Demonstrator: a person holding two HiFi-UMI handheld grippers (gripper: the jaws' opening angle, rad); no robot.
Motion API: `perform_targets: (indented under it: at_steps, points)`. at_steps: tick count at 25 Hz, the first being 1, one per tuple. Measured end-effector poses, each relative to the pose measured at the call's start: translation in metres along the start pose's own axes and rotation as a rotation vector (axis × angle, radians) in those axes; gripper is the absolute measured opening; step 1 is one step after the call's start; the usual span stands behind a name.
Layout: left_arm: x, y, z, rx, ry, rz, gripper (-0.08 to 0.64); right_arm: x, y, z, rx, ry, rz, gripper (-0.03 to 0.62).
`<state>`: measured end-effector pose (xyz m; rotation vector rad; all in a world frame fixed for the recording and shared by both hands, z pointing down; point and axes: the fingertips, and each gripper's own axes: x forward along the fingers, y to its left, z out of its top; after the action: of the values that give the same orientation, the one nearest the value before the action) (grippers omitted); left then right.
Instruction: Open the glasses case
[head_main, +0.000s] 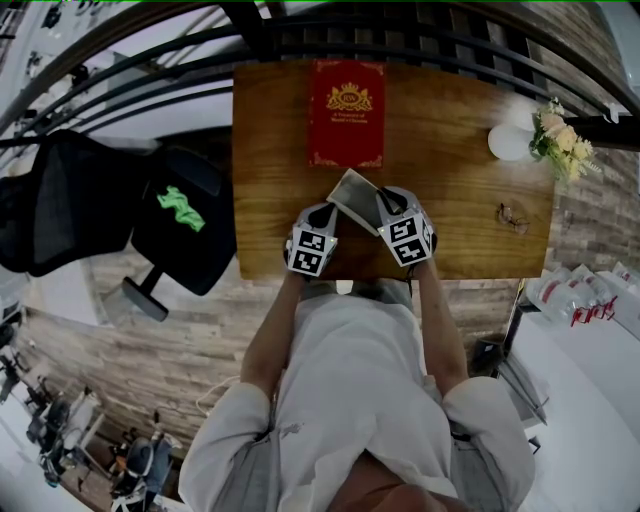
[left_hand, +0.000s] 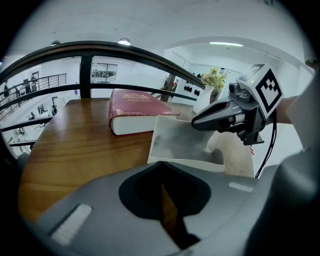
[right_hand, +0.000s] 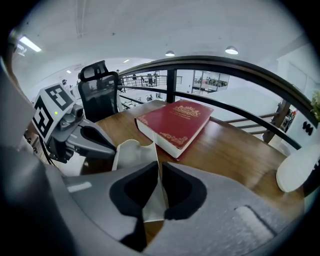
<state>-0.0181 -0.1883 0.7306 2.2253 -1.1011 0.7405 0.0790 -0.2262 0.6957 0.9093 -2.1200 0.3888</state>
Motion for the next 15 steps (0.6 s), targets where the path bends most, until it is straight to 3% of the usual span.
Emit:
perform_targets:
  at_steps: [15]
  points:
    - [0.000, 0.000, -0.002, 0.003, 0.006, 0.003, 0.020, 0.007, -0.012, -0.004, -0.004, 0.004, -0.017, 0.046]
